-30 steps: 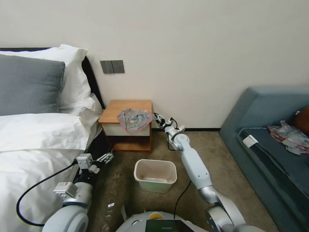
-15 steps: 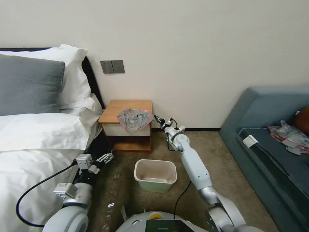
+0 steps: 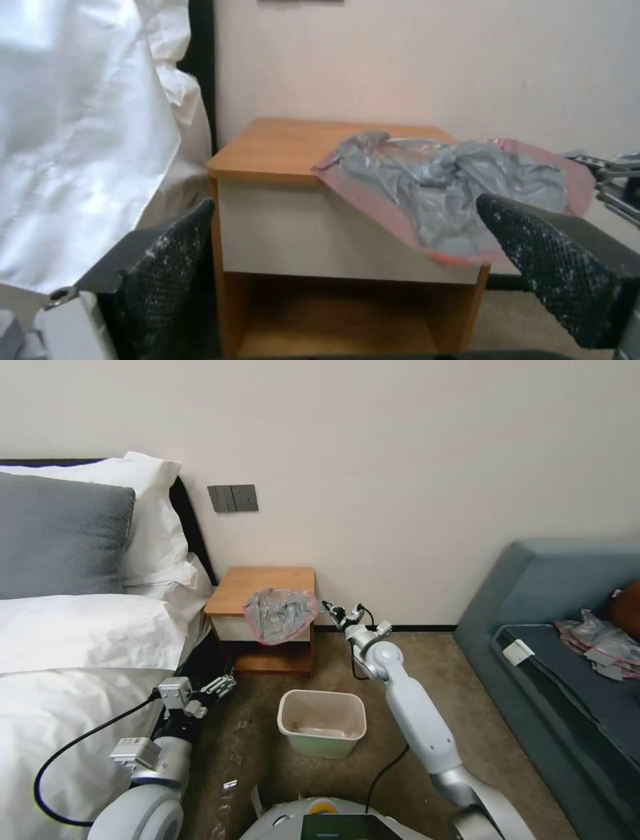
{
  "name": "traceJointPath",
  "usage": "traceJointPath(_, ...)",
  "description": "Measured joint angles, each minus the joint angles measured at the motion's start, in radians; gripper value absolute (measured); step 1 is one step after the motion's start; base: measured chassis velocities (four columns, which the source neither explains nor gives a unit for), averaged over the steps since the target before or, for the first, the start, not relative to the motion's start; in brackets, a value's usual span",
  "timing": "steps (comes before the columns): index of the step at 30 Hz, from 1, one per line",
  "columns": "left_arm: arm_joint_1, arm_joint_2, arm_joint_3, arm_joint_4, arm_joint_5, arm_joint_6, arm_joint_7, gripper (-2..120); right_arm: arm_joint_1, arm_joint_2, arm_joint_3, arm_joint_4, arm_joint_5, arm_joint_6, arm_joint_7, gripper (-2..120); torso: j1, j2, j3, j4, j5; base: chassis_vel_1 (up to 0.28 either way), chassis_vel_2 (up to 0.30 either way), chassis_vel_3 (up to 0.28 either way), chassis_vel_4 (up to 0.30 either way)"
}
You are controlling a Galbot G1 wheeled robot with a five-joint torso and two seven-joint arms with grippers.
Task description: Pick up the garbage bag from the table and place it over the trash can.
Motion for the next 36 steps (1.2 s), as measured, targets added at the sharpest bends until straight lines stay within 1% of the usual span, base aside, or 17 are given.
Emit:
traceJointPath(1,-0.002,0.002,0.000,0.000,-0.002,0.000,0.000,100,-0.019,-0.027,-0.017,0.060,0.018,0.019,0.051,0,0.000,0.000,0.000,0.0002,-0.0001,0.000,0.000,0.000,0.000)
traceJointPath(2,-0.002,0.002,0.000,0.000,-0.002,0.000,0.000,100,-0.019,-0.027,-0.017,0.060,0.018,0.019,0.051,0,0.000,0.000,0.000,0.0002,-0.0001,0.000,0.000,0.000,0.000)
traceJointPath(4,-0.004,0.004,0.000,0.000,-0.006,-0.001,0.000,100,-0.051,-0.068,-0.045,0.151,0.035,0.052,0.136,0,0.000,0.000,0.000,0.0002,0.0001,0.000,0.000,0.000,0.000)
traceJointPath(5,-0.004,0.004,0.000,0.000,-0.006,-0.001,0.000,100,-0.051,-0.068,-0.045,0.151,0.035,0.052,0.136,0,0.000,0.000,0.000,0.0002,0.0001,0.000,0.000,0.000,0.000)
traceJointPath(8,-0.006,0.006,0.000,0.000,-0.012,-0.002,0.000,100,-0.081,-0.102,-0.080,0.232,0.038,0.092,0.200,0,0.000,0.000,0.000,0.0001,-0.0002,0.000,0.000,0.000,0.000)
traceJointPath(9,-0.008,0.007,0.001,0.000,-0.016,-0.002,-0.001,100,-0.106,-0.131,-0.110,0.287,0.035,0.119,0.242,0,0.000,0.000,0.000,0.0001,0.0001,0.000,0.000,0.000,0.000)
traceJointPath(10,-0.008,0.007,0.001,0.000,-0.016,-0.002,-0.001,100,-0.106,-0.131,-0.110,0.287,0.035,0.119,0.242,0,0.000,0.000,0.000,0.0001,0.0001,0.000,0.000,0.000,0.000)
traceJointPath(13,-0.020,0.013,0.003,0.000,-0.024,-0.004,0.003,100,-0.173,-0.193,-0.196,0.398,-0.011,0.169,0.310,0,0.000,0.000,0.000,0.0002,0.0000,0.000,0.000,0.000,0.000)
traceJointPath(14,-0.020,0.013,0.003,0.000,-0.024,-0.004,0.003,100,-0.173,-0.193,-0.196,0.398,-0.011,0.169,0.310,0,0.000,0.000,0.000,0.0002,0.0000,0.000,0.000,0.000,0.000)
traceJointPath(17,-0.031,0.025,0.004,0.000,-0.035,-0.003,0.004,100,-0.223,-0.230,-0.241,0.447,-0.054,0.177,0.322,0,0.000,0.000,0.000,0.0001,-0.0001,0.000,0.000,0.000,0.000)
traceJointPath(18,-0.031,0.025,0.004,0.000,-0.035,-0.003,0.004,100,-0.223,-0.230,-0.241,0.447,-0.054,0.177,0.322,0,0.000,0.000,0.000,0.0001,-0.0001,0.000,0.000,0.000,0.000)
traceJointPath(21,-0.033,0.028,0.001,0.000,-0.041,-0.003,0.001,100,-0.274,-0.261,-0.260,0.469,-0.130,0.177,0.315,0,0.000,0.000,0.000,0.0001,0.0000,0.000,0.000,0.000,0.000)
traceJointPath(24,-0.031,0.024,0.000,0.000,-0.041,-0.005,-0.001,100,-0.304,-0.280,-0.260,0.487,-0.157,0.175,0.307,0,0.000,0.000,0.000,0.0000,0.0000,0.000,0.000,0.000,0.000)
traceJointPath(29,-0.032,0.022,0.003,0.000,-0.041,-0.013,-0.004,100,-0.350,-0.331,-0.256,0.540,-0.179,0.170,0.309,0,0.000,0.000,0.000,0.0001,0.0000,0.000,0.000,0.000,0.000)
traceJointPath(30,-0.032,0.022,0.003,0.000,-0.041,-0.013,-0.004,100,-0.350,-0.331,-0.256,0.540,-0.179,0.170,0.309,0,0.000,0.000,0.000,0.0001,0.0000,0.000,0.000,0.000,0.000)
traceJointPath(33,-0.036,0.021,0.008,0.000,-0.040,-0.015,-0.005,100,-0.354,-0.371,-0.263,0.565,-0.189,0.158,0.352,0,0.000,0.000,0.000,0.0002,0.0000,0.000,0.000,0.000,0.000)
traceJointPath(36,-0.038,0.020,0.011,0.000,-0.038,-0.017,-0.006,100,-0.353,-0.388,-0.263,0.573,-0.191,0.141,0.371,0,0.000,0.000,0.000,0.0001,0.0000,0.000,0.000,0.000,0.000)
